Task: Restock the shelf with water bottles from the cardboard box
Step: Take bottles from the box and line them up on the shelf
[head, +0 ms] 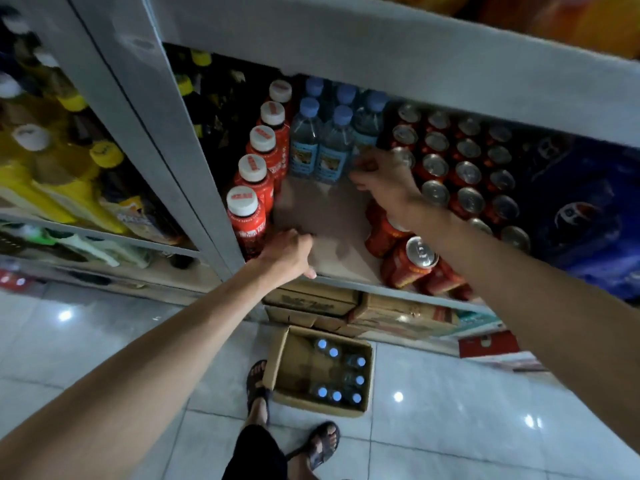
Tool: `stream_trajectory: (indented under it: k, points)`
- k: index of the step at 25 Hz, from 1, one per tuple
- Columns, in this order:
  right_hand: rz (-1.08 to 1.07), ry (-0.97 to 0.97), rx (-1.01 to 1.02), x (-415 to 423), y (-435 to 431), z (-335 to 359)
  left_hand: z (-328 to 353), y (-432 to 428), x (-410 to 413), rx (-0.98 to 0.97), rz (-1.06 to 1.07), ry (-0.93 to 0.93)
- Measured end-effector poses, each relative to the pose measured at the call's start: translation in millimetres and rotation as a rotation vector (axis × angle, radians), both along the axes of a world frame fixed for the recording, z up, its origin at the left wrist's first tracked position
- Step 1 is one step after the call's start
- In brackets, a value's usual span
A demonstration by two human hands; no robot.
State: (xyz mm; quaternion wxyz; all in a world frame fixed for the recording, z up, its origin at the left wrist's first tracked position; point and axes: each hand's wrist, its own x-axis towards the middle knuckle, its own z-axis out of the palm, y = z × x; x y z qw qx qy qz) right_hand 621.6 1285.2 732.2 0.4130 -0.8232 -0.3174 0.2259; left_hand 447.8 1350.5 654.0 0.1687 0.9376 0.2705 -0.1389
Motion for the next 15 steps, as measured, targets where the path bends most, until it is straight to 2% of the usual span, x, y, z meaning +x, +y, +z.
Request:
stream_trajectory:
  k: [2, 4, 5, 7, 10, 12, 15]
  points:
    - [0.126, 0.032, 0.031, -19, -43, 15, 0, -22, -9, 0.05, 0.007, -0.176]
    - [0.186, -0.006, -0.016, -38, -93, 15, -3, -50, -22, 0.116, -0.079, -0.399]
    - [0.19, -0.021, -0.052, -47, -120, 9, -5, -64, -27, 0.121, -0.136, -0.451]
    - [0.185, -0.035, -0.141, -61, -173, -21, -15, -84, -32, 0.042, -0.255, -0.323]
    - [0.114, 0.023, -0.317, -76, -237, -92, -59, -102, -34, -0.239, -0.297, 0.054]
    - [0.015, 0.115, -0.433, -90, -274, -147, -99, -113, -32, -0.392, -0.266, 0.153]
    - [-0.16, 0.266, -0.536, -117, -310, -235, -163, -127, -22, -0.525, -0.226, 0.287]
